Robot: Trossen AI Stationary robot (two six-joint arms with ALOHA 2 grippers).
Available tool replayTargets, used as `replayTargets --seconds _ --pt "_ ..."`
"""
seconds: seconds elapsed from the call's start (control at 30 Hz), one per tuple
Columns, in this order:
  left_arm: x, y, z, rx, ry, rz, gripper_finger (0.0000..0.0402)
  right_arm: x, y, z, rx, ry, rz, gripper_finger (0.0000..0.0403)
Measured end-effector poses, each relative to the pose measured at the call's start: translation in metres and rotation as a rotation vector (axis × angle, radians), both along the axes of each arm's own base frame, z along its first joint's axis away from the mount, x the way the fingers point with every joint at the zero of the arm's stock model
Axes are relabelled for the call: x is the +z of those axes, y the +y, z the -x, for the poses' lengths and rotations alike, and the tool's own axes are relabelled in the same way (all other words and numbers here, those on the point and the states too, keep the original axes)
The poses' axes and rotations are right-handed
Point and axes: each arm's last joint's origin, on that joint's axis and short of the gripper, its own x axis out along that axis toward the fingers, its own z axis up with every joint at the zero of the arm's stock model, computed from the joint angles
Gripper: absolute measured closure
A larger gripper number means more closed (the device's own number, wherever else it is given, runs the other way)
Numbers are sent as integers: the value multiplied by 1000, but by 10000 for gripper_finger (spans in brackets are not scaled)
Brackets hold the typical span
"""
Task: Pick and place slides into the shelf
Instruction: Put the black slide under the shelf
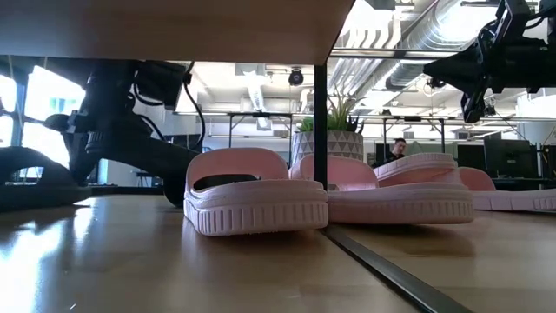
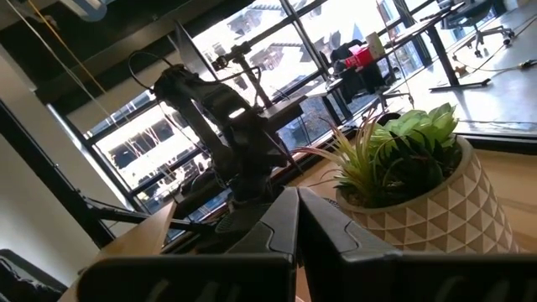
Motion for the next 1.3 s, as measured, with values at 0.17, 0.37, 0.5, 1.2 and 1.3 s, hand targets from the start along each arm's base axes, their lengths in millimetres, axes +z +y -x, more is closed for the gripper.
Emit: replayTargets --seconds 0.17,0.37,0.5,1.2,1.3 --pt "1 -15 -8 -21 -19 44 401 0 0 0 0 0 0 402" --pt "1 -32 -17 -31 -45 46 401 0 0 0 0 0 0 402" --pt "1 -41 -19 -22 -53 85 401 0 0 0 0 0 0 402" --pt "40 -56 -28 -46 -98 -60 401 0 0 0 0 0 0 402" --pt "52 -49 -27 -38 -68 -147 399 0 0 0 0 0 0 402"
